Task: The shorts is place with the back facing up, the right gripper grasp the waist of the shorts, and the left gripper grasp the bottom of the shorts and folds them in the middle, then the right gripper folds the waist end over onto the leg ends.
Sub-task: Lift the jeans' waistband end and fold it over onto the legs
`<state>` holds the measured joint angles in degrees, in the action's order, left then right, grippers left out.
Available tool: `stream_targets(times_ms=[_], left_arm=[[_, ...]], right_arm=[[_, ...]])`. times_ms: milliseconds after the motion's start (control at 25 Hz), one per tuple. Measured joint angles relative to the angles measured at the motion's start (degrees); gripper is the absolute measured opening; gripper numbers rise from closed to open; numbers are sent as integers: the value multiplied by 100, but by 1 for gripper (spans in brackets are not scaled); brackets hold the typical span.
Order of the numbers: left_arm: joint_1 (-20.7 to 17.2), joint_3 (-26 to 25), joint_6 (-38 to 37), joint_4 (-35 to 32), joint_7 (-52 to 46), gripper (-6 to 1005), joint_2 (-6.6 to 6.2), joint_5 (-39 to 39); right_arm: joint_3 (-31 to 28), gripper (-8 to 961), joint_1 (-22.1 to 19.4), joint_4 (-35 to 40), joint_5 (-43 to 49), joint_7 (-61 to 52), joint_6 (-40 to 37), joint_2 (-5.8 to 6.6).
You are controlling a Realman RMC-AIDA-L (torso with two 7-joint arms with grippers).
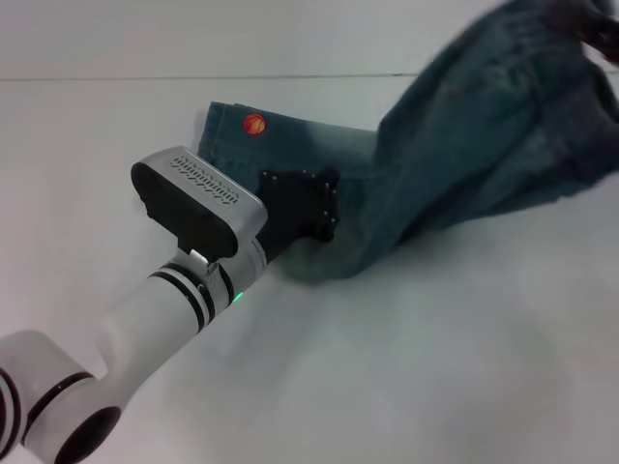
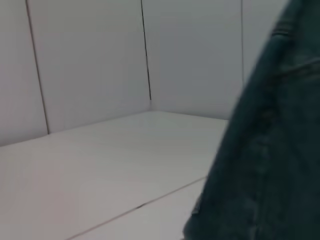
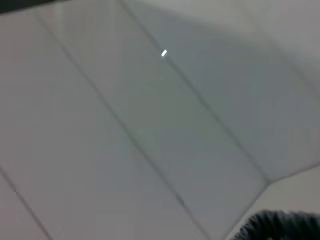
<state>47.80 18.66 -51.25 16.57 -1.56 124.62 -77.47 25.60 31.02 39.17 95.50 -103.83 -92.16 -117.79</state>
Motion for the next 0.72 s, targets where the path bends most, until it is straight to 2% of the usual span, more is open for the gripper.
stream_targets(times_ms=[160,320,440,600,720], left_arm=[[-53,-20,-21,17,2,24,1,-77],[-159,-26,-84,2,3,24,0,-83],[-267,-30,-181,-11,4,23,1,-85],[-552,-25,-558,-80,13,22,0,-89],[-725,1,-706,-128,-5,21,-2,-91]], right_arm=[[761,89,678,-17,18,-255,700,131],[1467,89,1229,-52,64,-366,1462,155],[1935,89,1608,-63,239,-417,2032,85],[2476,90,2148,-180,707,-397,2851,-113],[2930,90,2521,-451,903,-234,3440,-196]])
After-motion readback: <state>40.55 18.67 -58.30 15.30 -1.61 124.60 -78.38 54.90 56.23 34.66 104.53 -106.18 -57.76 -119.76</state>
